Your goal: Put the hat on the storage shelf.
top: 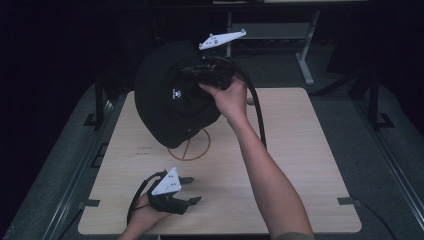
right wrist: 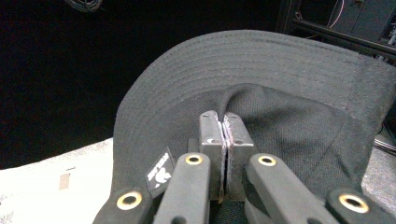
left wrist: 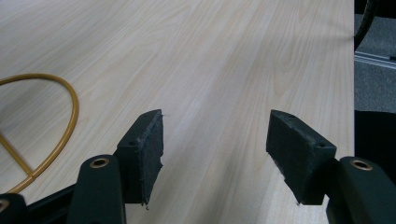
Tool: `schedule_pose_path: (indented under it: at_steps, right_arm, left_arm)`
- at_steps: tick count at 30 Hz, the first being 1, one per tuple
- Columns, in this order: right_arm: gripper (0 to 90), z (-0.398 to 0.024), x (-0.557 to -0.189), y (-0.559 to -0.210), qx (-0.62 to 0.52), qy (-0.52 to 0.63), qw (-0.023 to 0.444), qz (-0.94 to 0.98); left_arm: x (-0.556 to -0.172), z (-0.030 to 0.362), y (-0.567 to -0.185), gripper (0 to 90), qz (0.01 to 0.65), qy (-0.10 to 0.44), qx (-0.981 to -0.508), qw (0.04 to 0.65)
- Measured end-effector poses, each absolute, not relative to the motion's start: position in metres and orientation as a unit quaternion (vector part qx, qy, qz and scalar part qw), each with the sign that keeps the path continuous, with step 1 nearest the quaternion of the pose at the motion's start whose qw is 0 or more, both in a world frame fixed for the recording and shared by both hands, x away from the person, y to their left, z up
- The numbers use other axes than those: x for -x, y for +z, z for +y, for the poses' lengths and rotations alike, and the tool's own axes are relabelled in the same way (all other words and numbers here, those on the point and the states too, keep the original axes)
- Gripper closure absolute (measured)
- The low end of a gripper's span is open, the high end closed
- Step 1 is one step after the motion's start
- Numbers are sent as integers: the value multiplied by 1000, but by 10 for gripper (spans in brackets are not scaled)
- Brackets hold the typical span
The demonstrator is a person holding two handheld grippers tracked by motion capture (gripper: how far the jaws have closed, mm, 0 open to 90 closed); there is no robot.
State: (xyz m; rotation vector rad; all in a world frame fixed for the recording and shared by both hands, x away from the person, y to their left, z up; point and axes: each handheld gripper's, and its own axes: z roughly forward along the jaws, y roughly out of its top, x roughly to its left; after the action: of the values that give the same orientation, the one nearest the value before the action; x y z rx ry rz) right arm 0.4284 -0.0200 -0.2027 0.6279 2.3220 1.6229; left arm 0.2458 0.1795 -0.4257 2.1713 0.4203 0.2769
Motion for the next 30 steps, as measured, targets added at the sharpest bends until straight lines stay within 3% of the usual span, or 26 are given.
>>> schedule_pose_path:
  at_steps: [19, 20, 22, 30]
  right_arm:
    - [876, 28, -468, -211, -233, 488, 135, 830]
    - [857, 34, -470, -213, -233, 479, 135, 835]
    - [689, 44, -471, -217, -230, 462, 139, 845]
    - [540, 30, -468, -227, -237, 492, 118, 830]
  left_arm:
    - [-244, 173, -426, 361, 154, 109, -878, 441]
    - [-244, 173, -426, 361, 154, 109, -878, 441]
    - [-244, 171, -427, 361, 151, 105, -878, 442]
    - [-242, 171, -427, 358, 149, 105, -878, 443]
